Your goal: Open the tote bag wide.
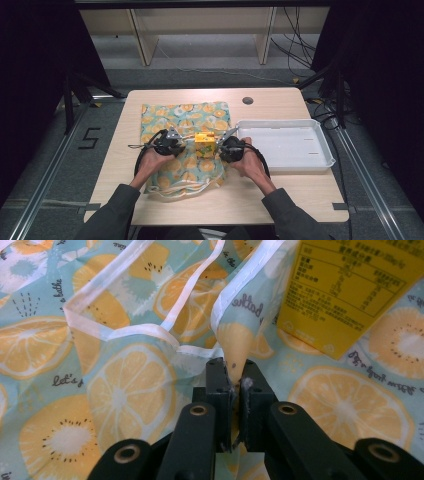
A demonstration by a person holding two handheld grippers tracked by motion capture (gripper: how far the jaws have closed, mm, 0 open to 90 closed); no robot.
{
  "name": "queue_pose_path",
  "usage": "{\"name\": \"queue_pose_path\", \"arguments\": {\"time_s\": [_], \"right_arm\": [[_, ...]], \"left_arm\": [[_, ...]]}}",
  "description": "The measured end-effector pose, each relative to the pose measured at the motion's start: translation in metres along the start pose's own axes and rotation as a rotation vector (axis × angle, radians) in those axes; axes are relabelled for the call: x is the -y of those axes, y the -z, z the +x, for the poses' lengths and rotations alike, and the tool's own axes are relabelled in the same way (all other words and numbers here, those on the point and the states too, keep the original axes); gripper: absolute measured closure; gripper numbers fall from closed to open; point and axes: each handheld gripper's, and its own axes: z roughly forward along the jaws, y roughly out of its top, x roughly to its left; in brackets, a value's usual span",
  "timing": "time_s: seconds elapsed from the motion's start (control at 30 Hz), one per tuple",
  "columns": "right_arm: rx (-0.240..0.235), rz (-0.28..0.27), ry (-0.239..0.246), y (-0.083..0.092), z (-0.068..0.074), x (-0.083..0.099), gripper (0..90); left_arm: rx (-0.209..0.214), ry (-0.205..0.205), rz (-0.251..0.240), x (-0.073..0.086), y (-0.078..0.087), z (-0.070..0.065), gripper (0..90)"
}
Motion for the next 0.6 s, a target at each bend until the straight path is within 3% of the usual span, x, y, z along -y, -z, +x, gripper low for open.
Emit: {"name": "queue_pose_path", "arguments": {"time_s": [0.13,0.17,0.23,0.3,0.33,0.37,0.4,0.43,0.47,0.5,0.53,0.57,0.6], "right_arm": [[-0.005,0.022,0.018,-0.005,0.001,0.002,87.8],[-0.01,0.011,0.015,-0.004,0.002,0.001,87.7],[-0.013,-0.01,0.003,0.003,0.002,-0.001,87.2],[0.006,-0.062,0.019,0.014,0.0,-0.005,84.3],[0.006,-0.062,0.019,0.014,0.0,-0.005,84.3],[0.011,-0.091,0.012,0.022,0.0,-0.007,82.9],[-0.005,-0.145,0.014,0.032,0.0,-0.009,81.4],[0.002,-0.194,0.028,0.046,-0.001,-0.013,74.9],[0.002,-0.194,0.028,0.046,-0.001,-0.013,74.9],[0.003,-0.263,0.054,0.057,-0.004,-0.016,69.9],[0.003,-0.263,0.054,0.057,-0.004,-0.016,69.9],[-0.019,-0.316,0.057,0.065,-0.007,-0.018,62.6],[-0.019,-0.316,0.057,0.065,-0.007,-0.018,62.6]], "left_arm": [[-0.001,-0.005,-0.001,0.001,-0.002,0.002,84.3],[0.011,0.013,0.001,0.002,-0.002,0.001,83.3],[0.006,0.012,-0.001,0.002,-0.001,0.002,80.4],[0.009,0.04,0.0,0.001,0.004,0.003,74.9],[0.009,0.04,0.0,0.001,0.004,0.003,72.4],[0.01,0.032,-0.012,0.0,0.007,0.003,72.4],[0.019,0.048,-0.005,0.0,0.01,0.003,70.1],[0.004,0.06,-0.011,-0.002,0.016,0.004,61.1],[0.004,0.06,-0.011,-0.002,0.016,0.004,56.1],[-0.01,0.091,-0.014,-0.004,0.025,0.004,50.9],[-0.01,0.091,-0.014,-0.004,0.025,0.004,47.6],[-0.019,0.092,-0.022,-0.005,0.033,0.004,44.4],[-0.019,0.092,-0.029,-0.006,0.038,0.004,41.9]]}}
